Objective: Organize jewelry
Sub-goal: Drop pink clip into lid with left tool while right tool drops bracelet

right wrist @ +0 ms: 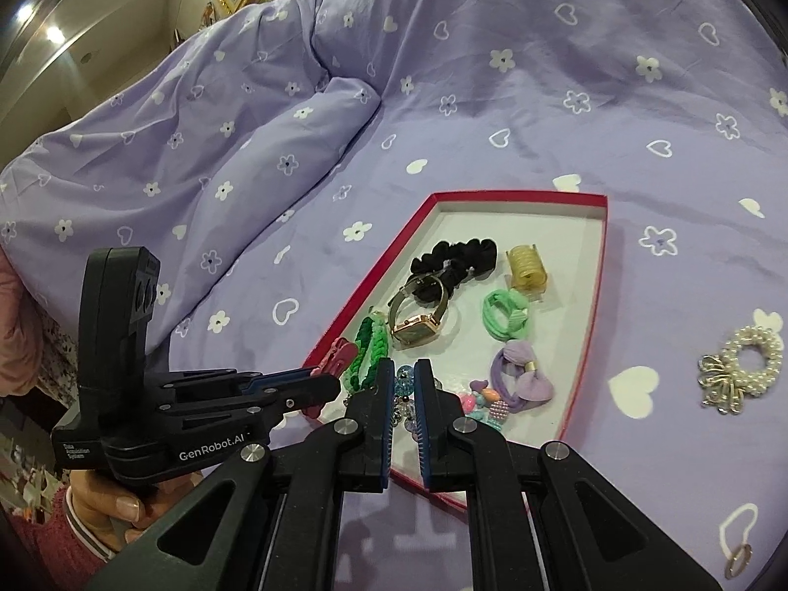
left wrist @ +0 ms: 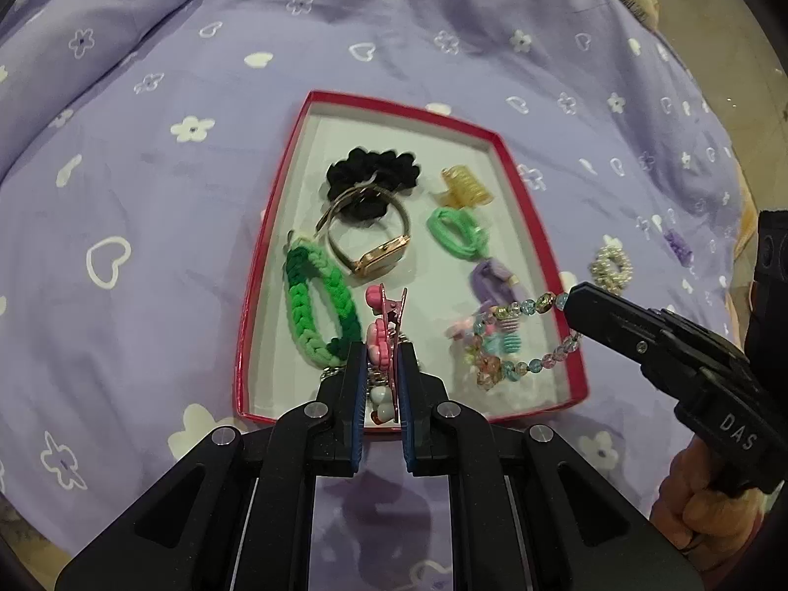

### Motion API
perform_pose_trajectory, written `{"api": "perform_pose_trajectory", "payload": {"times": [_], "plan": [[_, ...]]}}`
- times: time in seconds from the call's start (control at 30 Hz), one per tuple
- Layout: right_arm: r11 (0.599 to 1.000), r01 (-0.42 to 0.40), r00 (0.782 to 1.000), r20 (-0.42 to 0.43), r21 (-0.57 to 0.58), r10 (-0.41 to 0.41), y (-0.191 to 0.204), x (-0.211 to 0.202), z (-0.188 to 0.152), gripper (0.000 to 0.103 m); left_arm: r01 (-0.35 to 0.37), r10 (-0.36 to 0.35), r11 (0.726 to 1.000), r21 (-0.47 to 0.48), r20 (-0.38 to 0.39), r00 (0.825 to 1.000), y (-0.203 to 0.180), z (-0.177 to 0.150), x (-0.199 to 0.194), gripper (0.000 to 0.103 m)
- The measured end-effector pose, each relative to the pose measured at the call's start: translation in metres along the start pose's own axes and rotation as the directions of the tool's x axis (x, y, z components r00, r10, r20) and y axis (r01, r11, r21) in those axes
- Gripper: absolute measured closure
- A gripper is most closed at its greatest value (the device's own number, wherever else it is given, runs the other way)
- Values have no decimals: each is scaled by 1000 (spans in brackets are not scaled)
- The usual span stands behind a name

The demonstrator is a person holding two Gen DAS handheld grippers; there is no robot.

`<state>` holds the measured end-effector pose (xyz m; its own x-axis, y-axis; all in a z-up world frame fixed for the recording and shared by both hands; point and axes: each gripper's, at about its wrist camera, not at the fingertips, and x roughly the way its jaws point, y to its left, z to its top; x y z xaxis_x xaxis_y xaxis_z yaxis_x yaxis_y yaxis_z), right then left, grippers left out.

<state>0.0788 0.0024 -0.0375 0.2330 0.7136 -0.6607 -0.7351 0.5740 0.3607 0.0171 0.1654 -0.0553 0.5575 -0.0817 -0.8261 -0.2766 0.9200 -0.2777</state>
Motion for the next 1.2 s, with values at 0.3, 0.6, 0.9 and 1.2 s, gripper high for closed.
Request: {"api": "perform_pose_trajectory", "payload": {"times": [0.3,0.6,0.9,1.2], "plan": [[998,46,996,-73,51,-42,-26,25,-17,96,-20,20,1000,4,-47,999,4,0,23,93],[996,68,992,-112,62,-61,-38,36,-23,96,-30,30,1000,5,-74,997,6,-1,33,93],[995,68,990,-127,70,-59,-41,40,-26,95,-38,39,999,8,-76,996,5,0,33,93],[995,64,989,-136,79,-53,-41,42,-24,91,-39,38,999,-4,-83,996,6,-1,34,84]]}}
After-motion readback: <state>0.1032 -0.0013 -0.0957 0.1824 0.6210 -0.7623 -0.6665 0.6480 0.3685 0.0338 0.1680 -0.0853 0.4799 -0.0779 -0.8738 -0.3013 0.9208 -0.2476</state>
